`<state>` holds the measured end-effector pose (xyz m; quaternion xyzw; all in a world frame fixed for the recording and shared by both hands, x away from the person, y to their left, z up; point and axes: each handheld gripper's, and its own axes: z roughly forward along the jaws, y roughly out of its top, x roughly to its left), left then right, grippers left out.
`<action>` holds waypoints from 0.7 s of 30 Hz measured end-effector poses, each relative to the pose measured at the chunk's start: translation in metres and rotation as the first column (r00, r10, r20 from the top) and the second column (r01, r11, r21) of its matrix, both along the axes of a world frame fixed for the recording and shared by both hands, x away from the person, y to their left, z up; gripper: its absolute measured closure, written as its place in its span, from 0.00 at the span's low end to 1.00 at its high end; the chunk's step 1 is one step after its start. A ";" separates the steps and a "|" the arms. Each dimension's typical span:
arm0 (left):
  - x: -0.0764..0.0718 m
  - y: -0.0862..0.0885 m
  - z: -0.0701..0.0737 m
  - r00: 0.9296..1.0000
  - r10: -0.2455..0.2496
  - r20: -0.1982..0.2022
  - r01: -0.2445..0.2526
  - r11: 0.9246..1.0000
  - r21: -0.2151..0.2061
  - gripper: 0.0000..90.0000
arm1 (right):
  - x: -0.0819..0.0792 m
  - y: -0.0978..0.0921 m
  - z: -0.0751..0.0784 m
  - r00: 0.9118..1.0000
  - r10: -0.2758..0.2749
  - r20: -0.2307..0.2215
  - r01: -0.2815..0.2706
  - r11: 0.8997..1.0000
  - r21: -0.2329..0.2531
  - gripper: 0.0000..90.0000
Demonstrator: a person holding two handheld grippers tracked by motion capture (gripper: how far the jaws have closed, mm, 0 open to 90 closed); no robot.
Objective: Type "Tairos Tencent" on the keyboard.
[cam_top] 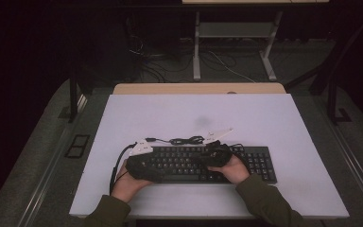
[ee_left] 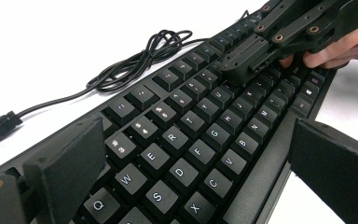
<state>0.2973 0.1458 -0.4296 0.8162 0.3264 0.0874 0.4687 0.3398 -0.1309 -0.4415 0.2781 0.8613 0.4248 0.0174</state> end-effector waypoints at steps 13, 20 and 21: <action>0.001 0.001 0.002 1.000 0.006 0.007 -0.006 1.000 0.007 0.04 | 0.000 -0.002 0.004 1.000 -0.006 0.006 0.006 1.000 0.008 0.99; 0.001 0.001 0.003 1.000 0.015 0.010 -0.015 1.000 0.007 0.06 | 0.000 -0.005 0.008 1.000 -0.012 0.005 0.012 1.000 0.029 0.98; 0.002 0.001 0.003 1.000 0.014 0.010 -0.014 1.000 0.009 0.07 | 0.000 -0.006 0.009 1.000 -0.012 0.005 0.012 0.999 0.032 0.98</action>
